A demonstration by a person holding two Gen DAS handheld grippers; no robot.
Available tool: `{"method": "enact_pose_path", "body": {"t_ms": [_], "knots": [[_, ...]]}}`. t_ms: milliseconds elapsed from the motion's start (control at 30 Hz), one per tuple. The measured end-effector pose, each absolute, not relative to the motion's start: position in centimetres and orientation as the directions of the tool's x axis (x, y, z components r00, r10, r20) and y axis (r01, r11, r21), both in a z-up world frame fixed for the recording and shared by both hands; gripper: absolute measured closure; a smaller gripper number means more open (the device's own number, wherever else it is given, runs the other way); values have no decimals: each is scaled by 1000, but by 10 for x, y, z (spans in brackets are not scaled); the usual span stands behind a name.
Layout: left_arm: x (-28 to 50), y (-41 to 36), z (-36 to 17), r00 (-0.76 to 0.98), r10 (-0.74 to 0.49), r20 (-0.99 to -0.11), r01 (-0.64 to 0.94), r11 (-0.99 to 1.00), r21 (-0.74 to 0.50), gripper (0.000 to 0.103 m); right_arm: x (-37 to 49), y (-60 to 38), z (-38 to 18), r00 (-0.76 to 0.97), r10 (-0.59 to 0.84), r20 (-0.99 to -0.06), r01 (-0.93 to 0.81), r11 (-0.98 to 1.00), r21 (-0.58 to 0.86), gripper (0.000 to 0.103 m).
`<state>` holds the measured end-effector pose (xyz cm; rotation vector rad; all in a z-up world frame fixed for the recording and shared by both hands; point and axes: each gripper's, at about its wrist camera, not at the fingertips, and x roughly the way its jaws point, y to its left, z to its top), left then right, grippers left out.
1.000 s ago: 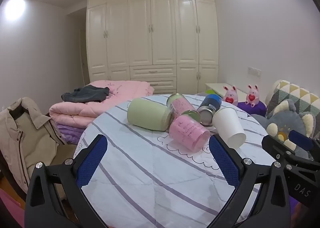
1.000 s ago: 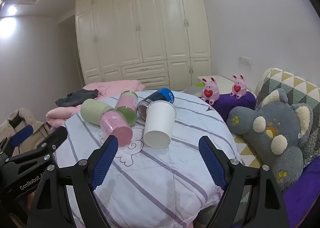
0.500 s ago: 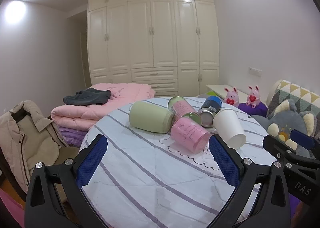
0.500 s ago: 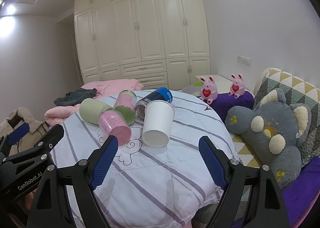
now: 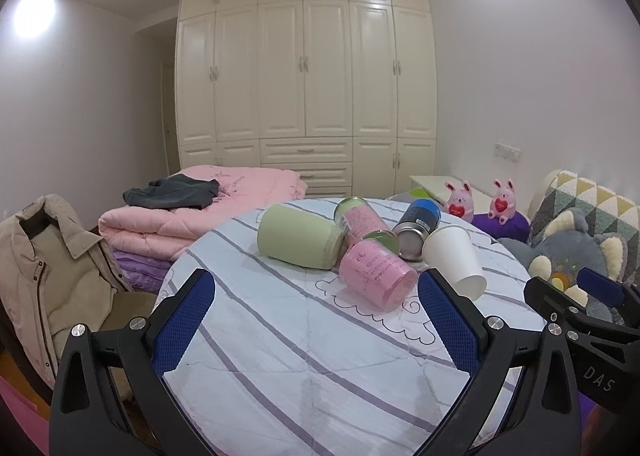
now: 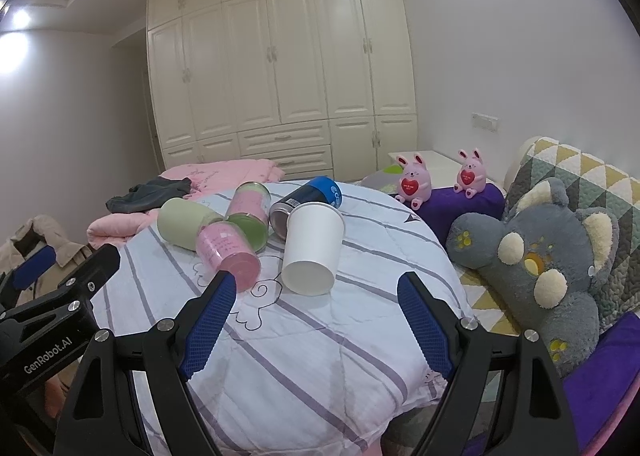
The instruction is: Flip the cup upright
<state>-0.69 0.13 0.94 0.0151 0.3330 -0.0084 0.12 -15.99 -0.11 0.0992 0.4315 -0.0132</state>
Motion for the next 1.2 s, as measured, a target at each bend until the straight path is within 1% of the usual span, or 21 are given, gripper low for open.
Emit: {"method": "enact_pose_path", "body": {"t_ms": [400,600,1200], "knots": [[-8,1,11,947,-3,-322,10,1000,22,0,-2,-159,0,912,8,-411,34,995,94,19],[-9,0,12,947,-3,-320,11,1000,23,0,-3,-157,2,914,-4,-406,37,997,72,19],[-8,-1,17,944,-5,-329,14,1000,24,0,1,-157,8,906,-13,-423,43,997,61,19]]}}
